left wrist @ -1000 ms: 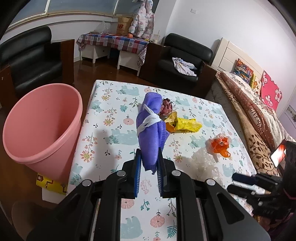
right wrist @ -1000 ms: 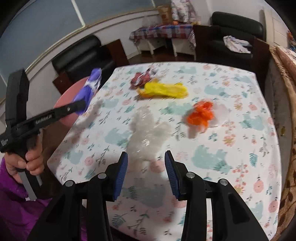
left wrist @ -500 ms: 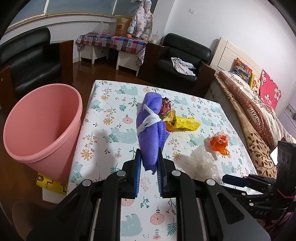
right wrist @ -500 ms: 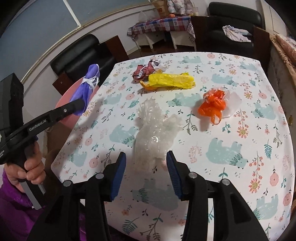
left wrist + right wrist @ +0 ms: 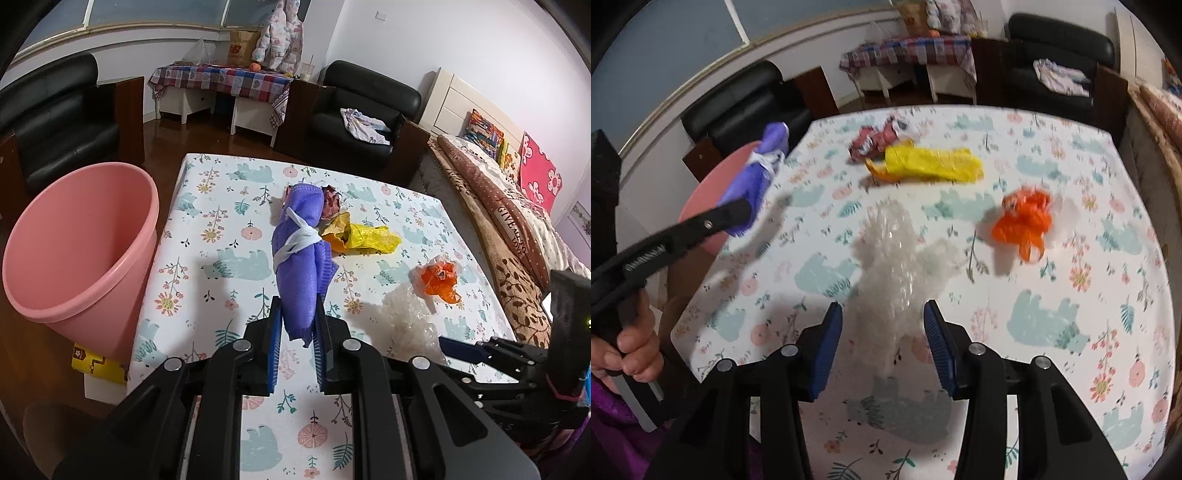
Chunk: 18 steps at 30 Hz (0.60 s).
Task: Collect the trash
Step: 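Hold the purple cloth up while the right gripper grasps the clear plastic bag, then carry both items over the pink bucket and open both grippers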
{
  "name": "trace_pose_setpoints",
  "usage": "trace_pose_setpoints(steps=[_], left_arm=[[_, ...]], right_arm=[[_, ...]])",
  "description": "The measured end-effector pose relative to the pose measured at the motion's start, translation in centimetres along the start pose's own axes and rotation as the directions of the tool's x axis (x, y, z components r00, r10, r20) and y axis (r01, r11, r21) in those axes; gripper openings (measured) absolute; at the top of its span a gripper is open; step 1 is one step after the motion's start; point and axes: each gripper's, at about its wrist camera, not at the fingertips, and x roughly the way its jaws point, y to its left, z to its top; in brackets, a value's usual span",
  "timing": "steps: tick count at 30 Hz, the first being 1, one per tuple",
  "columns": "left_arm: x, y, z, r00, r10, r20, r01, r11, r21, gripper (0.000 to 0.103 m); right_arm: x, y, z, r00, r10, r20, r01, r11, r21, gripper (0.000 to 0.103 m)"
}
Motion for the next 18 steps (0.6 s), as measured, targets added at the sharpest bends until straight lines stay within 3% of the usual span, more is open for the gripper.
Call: trace_pose_setpoints(steps=[3, 10, 18], left_arm=[[0.0, 0.0, 0.0, 1.0, -0.003, 0.0, 0.003, 1.0, -0.001, 0.015], [-0.6, 0.7, 0.2, 1.0, -0.009, 0.025, 0.01, 1.0, -0.012, 0.015], [-2.6, 2.9, 1.0, 0.993, 0.072, 0.094, -0.068, 0.997, -0.045, 0.015]], right_arm=[[0.1, -0.3, -0.1, 1.0, 0.019, 0.004, -0.019, 1.0, 0.011, 0.027], [-1.3, 0.7, 0.9, 0.997, 0.014, 0.081, -0.011, 0.999, -0.031, 0.024], [-1.3, 4.4, 4.3, 0.987, 0.079, 0.138, -0.065, 0.992, -0.105, 0.024]])
